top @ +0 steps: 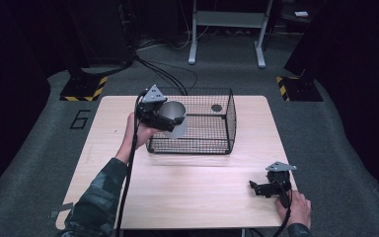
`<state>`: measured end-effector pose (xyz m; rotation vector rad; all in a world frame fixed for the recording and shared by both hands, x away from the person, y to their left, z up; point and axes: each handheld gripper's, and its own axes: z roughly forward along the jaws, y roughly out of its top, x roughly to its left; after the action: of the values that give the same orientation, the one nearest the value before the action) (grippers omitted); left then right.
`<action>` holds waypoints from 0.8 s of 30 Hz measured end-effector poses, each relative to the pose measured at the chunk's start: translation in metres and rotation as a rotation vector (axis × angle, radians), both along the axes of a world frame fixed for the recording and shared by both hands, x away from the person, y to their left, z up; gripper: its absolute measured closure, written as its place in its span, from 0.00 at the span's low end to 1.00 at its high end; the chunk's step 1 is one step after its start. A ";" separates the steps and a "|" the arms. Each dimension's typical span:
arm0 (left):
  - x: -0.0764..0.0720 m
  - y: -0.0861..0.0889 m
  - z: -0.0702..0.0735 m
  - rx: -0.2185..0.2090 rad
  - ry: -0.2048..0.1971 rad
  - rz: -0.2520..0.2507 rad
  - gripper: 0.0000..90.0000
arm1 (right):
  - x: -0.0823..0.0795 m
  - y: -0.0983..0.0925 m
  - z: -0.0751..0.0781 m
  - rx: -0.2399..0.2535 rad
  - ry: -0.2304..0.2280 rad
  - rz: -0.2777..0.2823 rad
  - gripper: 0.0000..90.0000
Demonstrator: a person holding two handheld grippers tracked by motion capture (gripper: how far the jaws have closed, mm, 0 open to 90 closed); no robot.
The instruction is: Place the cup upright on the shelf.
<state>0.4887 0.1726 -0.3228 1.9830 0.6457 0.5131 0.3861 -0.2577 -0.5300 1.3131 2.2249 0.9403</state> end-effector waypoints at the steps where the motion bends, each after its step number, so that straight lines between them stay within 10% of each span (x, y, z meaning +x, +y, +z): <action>1: 0.002 0.000 -0.001 0.004 0.000 0.003 0.07 | 0.000 0.000 0.000 -0.002 -0.002 0.002 0.00; 24: 0.038 -0.020 -0.022 0.028 0.053 0.067 0.07 | 0.000 0.000 0.000 -0.001 0.000 0.002 0.00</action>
<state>0.5271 0.1526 -0.3448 2.0122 0.7435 0.5142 0.3863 -0.2579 -0.5300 1.3107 2.2262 0.9403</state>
